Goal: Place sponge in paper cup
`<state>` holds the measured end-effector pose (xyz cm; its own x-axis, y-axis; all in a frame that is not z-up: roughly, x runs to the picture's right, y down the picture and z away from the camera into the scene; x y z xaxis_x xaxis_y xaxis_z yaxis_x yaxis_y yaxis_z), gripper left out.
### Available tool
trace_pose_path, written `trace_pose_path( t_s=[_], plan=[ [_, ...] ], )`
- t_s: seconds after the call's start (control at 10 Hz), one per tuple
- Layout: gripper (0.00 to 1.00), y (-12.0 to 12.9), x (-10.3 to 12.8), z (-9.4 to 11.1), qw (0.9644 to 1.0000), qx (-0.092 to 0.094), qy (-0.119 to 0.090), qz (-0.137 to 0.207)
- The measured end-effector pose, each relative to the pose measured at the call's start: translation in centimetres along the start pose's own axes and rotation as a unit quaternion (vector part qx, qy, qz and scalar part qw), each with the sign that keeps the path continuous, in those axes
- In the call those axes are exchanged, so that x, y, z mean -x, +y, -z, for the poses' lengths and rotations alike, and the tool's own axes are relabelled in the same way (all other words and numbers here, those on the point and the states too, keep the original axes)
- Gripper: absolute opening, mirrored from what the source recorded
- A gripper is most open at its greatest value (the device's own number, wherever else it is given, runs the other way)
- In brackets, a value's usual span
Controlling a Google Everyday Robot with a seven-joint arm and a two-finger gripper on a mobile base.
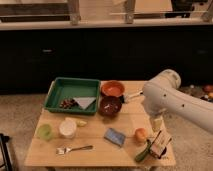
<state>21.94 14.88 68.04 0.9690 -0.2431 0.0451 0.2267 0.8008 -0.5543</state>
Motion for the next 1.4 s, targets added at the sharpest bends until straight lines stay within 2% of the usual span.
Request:
trace_pose_path(
  t_s=[0.4, 0.7, 1.0, 1.4],
  plan=[
    [0.80, 0.5, 1.0, -0.5, 0.9993, -0.002, 0.017, 0.033],
    [0.80, 0.5, 3.3, -0.5, 0.9971, -0.005, 0.023, 0.073],
    [0.80, 0.4, 4.2, -0.7, 0.9941, -0.010, 0.031, 0.104],
    [0.80, 0.3, 7.5, -0.6, 0.9891, -0.018, 0.033, 0.143]
  ],
)
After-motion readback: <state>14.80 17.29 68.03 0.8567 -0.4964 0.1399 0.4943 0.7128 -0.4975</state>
